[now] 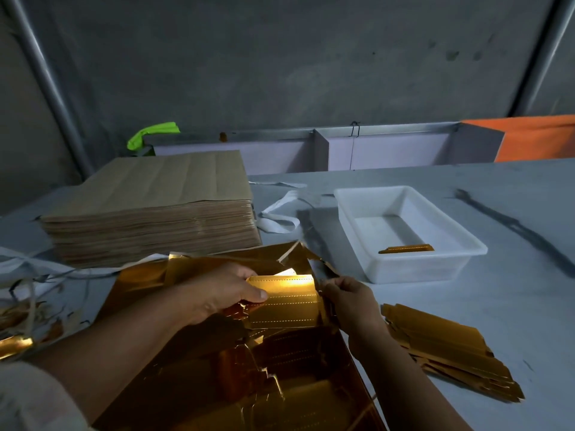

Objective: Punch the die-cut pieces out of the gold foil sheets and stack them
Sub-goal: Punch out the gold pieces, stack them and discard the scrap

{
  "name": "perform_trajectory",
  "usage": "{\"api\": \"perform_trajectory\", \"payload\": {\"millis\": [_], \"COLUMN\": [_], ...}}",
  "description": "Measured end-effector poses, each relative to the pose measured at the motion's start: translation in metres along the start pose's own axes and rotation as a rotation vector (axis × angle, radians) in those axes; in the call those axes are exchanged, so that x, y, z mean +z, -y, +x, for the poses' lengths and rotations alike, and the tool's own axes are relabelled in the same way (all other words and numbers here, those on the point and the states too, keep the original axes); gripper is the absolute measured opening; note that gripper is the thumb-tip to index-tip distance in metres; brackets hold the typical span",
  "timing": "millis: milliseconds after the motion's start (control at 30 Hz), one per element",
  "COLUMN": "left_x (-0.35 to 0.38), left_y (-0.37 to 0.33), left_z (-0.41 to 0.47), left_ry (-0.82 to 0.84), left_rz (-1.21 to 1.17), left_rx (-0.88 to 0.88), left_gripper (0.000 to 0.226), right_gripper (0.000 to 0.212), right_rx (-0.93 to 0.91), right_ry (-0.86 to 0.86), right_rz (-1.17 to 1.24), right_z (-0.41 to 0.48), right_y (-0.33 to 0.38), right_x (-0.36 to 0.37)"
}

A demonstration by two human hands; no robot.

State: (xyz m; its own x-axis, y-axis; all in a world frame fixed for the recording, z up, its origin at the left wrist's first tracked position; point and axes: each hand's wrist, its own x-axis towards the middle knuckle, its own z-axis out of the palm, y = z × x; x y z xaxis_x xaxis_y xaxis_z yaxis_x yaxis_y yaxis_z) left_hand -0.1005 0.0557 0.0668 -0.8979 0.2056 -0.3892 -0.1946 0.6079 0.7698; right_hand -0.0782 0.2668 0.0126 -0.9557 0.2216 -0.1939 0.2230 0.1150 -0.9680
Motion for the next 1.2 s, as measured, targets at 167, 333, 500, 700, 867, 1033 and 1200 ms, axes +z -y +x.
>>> {"api": "perform_trajectory", "payload": {"millis": [167, 333, 500, 700, 867, 1033, 1200], "left_x": [0.004, 0.006, 0.005, 0.004, -0.002, -0.001, 0.01], "left_y": [-0.001, -0.002, 0.001, 0.0, -0.003, -0.001, 0.002], "left_z": [-0.008, -0.013, -0.015, -0.014, -0.012, -0.01, -0.006], "left_ry": [0.02, -0.014, -0.058, -0.06, -0.052, -0.058, -0.065], "left_rz": [0.026, 0.011, -0.087, -0.077, -0.046, -0.032, -0.064], "left_rx": [0.002, 0.012, -0.012, -0.02, -0.02, -0.016, -0.015], "left_gripper": [0.018, 0.015, 0.015, 0.022, 0.026, 0.017, 0.019], "right_gripper": [0.014, 0.015, 0.012, 0.006, 0.007, 0.007, 0.007], "right_rx": [-0.003, 0.055, 0.119, 0.096, 0.083, 0.065, 0.089], "right_ry": [0.122, 0.053, 0.184, 0.089, 0.018, -0.083, -0.204], "right_rz": [-0.003, 0.106, 0.287, 0.282, 0.28, 0.274, 0.335], "right_z": [-0.008, -0.011, -0.014, -0.01, -0.009, -0.008, -0.003], "right_y": [0.001, 0.002, -0.003, -0.006, -0.006, -0.005, -0.01], "right_x": [0.001, -0.003, -0.013, -0.012, -0.007, 0.0, 0.006]}}
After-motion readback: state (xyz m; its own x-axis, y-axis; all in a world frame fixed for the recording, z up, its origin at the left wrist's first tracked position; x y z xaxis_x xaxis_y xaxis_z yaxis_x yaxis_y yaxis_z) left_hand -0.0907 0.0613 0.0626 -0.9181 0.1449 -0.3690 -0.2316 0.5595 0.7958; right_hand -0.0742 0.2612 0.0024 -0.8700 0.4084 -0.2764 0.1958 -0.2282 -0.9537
